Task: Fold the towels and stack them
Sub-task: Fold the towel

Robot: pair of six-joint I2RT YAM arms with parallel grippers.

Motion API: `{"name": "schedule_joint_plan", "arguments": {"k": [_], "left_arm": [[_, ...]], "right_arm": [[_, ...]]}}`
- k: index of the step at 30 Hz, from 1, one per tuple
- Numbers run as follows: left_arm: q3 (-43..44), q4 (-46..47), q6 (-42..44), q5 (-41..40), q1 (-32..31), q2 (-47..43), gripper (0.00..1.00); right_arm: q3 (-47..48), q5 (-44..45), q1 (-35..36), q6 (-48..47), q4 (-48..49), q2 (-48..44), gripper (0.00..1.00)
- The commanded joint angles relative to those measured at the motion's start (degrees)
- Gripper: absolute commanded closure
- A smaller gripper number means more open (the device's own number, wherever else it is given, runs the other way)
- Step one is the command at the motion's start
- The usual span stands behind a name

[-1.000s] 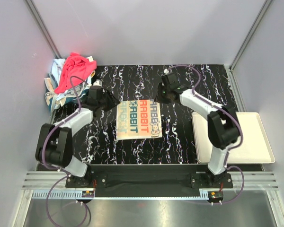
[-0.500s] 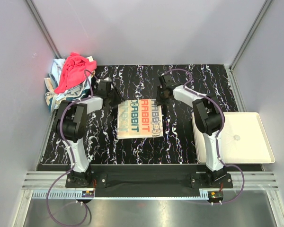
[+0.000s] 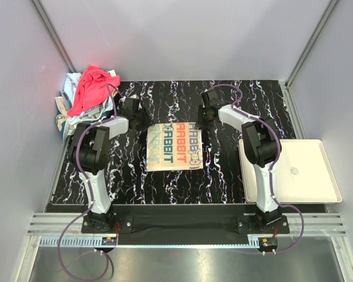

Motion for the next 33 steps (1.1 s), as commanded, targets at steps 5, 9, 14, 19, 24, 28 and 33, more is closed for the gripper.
{"name": "schedule_joint_plan", "arguments": {"k": [5, 9, 14, 19, 24, 28, 33], "left_arm": [[6.94, -5.58, 3.34, -2.78, 0.32, -4.22, 0.56], [6.95, -8.91, 4.74, -3.66, 0.06, -5.37, 0.56], [6.24, -9.80, 6.67, -3.66, -0.29, -4.76, 0.54], [7.03, -9.97, 7.47, -2.18, -0.73, -1.51, 0.53], [7.83, -10.15, 8.17, -2.17, -1.35, 1.04, 0.53], [8.18, -9.89, 8.17, -2.09, -1.26, 2.71, 0.53], [8.27, -10.33, 8.35, -3.66, -1.35, 2.98, 0.53]], "right_arm": [[4.24, 4.41, -0.44, -2.90, -1.83, -2.89, 0.66], [4.77, 5.29, -0.44, -3.34, -1.83, -1.74, 0.64], [4.32, 5.74, -0.44, -3.86, -1.39, -1.75, 0.59], [6.00, 5.65, -0.44, -4.39, -1.48, 0.01, 0.57], [7.14, 5.74, -0.35, -5.01, -1.83, 2.12, 0.56], [7.23, 5.65, -0.35, -5.27, -1.48, 3.35, 0.56], [7.05, 7.40, -0.44, -5.45, -1.48, 4.23, 0.57]]}}
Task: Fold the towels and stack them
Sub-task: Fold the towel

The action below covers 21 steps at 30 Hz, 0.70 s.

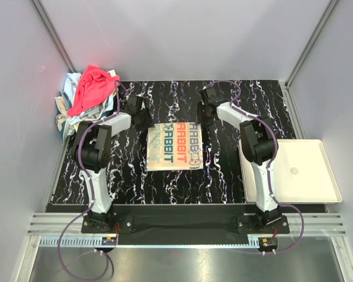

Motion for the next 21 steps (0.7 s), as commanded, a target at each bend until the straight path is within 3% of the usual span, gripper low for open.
{"name": "schedule_joint_plan", "arguments": {"k": [1, 11, 17, 21], "left_arm": [[1.88, 0.69, 1.26, -1.59, -0.15, 0.84, 0.53], [3.46, 0.60, 1.35, -1.06, -0.23, 2.24, 0.59], [3.55, 1.13, 1.09, -1.06, -0.41, 2.42, 0.72], [3.38, 2.27, 1.09, -1.59, -0.50, 1.46, 0.80]], "right_arm": [[1.63, 2.71, -0.35, -1.12, 0.46, 1.09, 0.57], [1.90, 2.18, -0.35, -1.12, 0.90, 2.14, 0.69], [2.25, 2.00, -0.35, -1.03, 0.99, 2.05, 0.83], [3.39, 2.35, -0.35, -1.38, 0.29, 1.70, 0.88]]}}
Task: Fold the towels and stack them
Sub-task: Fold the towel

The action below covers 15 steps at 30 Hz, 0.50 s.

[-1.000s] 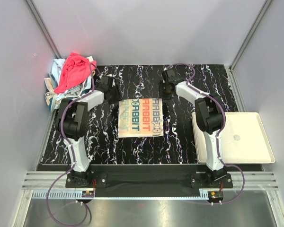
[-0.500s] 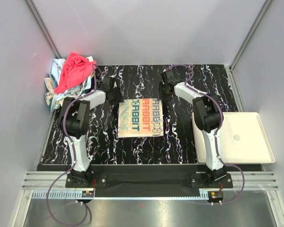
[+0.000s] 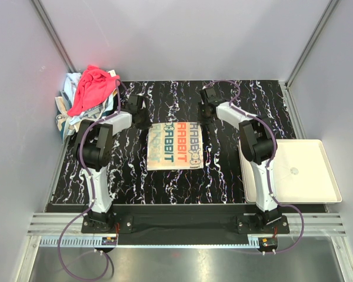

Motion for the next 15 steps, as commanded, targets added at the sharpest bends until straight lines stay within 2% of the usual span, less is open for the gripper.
{"name": "schedule_joint_plan", "arguments": {"k": [1, 11, 15], "left_arm": [[1.52, 2.51, 0.67, -1.83, -0.21, -0.42, 0.81], [0.99, 9.62, 0.24, -5.70, -0.13, -4.46, 0.99], [-1.11, 12.44, -0.38, -5.79, -0.13, -7.36, 1.00]], "right_arm": [[2.82, 1.50, -0.24, -1.19, -0.41, 0.65, 0.88], [-0.24, 2.29, -1.03, -1.63, 5.12, -3.65, 0.93], [-2.88, 2.12, -1.21, -1.72, 9.42, -7.33, 0.94]]}}
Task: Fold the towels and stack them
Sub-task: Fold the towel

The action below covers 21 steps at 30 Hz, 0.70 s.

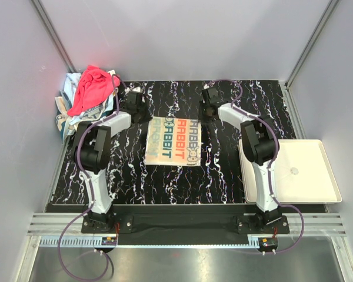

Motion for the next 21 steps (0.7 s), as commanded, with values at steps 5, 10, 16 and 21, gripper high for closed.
{"name": "schedule_joint_plan", "arguments": {"k": [5, 10, 16, 21], "left_arm": [[-4.63, 9.83, -0.93, -2.90, -0.02, -11.23, 1.00], [-9.20, 10.36, -2.34, -3.34, -0.02, -14.58, 1.00], [-16.67, 12.38, -3.83, -3.96, -0.10, -19.06, 1.00], [-23.08, 15.54, -5.15, -3.17, -0.37, -23.63, 1.00]], "right_arm": [[-6.14, 0.74, -0.66, 0.12, 9.51, -11.54, 0.94], [-11.24, -1.71, -0.57, 1.88, 11.72, -16.64, 0.95], [-19.94, -4.80, 1.09, 4.08, 14.97, -22.35, 0.95], [-26.27, -2.17, 4.26, 4.17, 15.67, -25.43, 0.95]]}}
